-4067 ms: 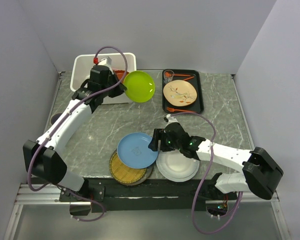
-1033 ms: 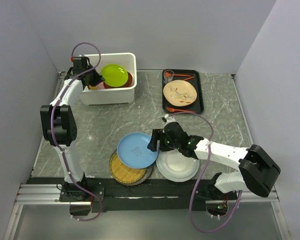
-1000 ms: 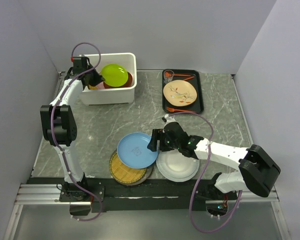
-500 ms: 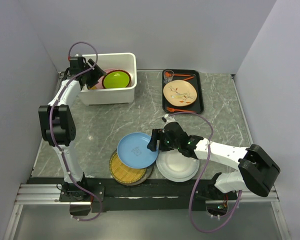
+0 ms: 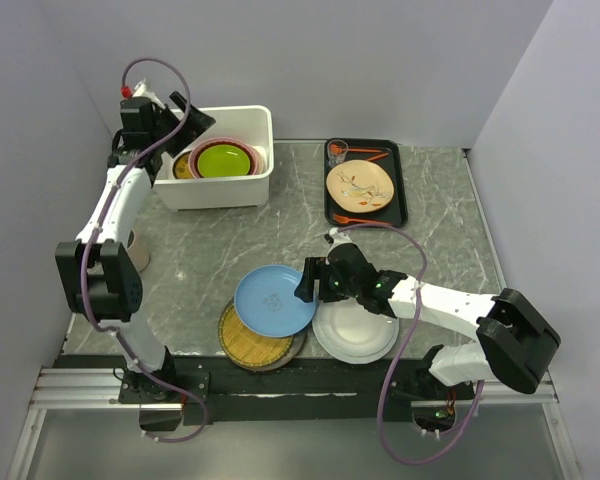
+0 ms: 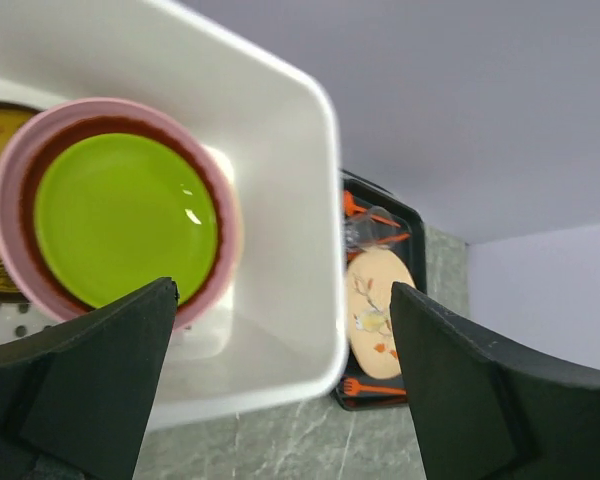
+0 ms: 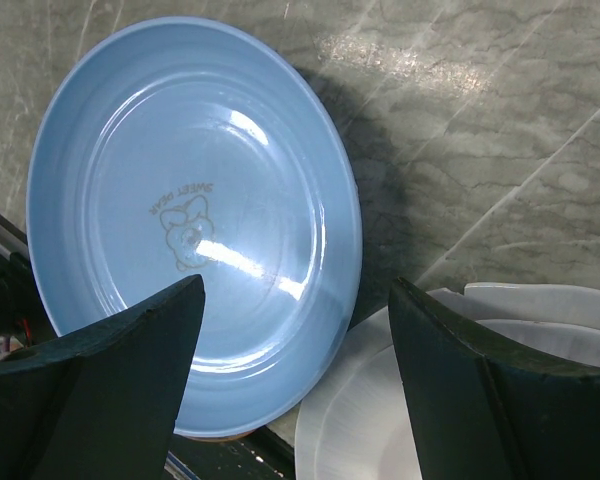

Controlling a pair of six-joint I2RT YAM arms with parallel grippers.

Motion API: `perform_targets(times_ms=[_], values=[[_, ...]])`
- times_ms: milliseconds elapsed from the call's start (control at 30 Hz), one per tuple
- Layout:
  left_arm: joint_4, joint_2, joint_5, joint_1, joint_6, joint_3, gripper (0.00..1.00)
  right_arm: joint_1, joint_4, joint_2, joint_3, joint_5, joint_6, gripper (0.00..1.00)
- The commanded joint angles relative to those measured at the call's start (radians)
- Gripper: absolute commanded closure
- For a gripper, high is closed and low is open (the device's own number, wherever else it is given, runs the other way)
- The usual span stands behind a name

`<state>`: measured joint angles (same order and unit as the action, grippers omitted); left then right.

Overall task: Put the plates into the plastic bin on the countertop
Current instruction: Place the plate in the plastic bin, then pick up the plate at the center of the board.

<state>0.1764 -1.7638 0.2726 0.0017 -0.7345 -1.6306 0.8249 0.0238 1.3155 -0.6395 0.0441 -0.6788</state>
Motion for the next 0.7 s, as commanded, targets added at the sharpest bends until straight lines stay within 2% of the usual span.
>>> perform_targets(times_ms=[0, 167, 400, 667], values=[[-0.012, 0.113, 0.014, -0.09, 0.072, 0.043, 0.09, -0.009, 0.018, -0.004, -0.04, -0.02, 0.013, 0.19], [0.005, 0.237, -0.009, -0.134, 0.061, 0.176, 0.1, -0.01, 0.008, -0.009, -0.034, -0.018, 0.007, 0.18], [0.005, 0.418, -0.029, -0.164, 0.047, 0.455, 0.12, -0.009, -0.005, -0.027, -0.011, -0.016, -0.004, 0.19], [0.066, 0.581, -0.029, -0.207, 0.046, 0.639, 0.13, -0.01, -0.002, -0.035, -0.006, -0.01, -0.007, 0.18]])
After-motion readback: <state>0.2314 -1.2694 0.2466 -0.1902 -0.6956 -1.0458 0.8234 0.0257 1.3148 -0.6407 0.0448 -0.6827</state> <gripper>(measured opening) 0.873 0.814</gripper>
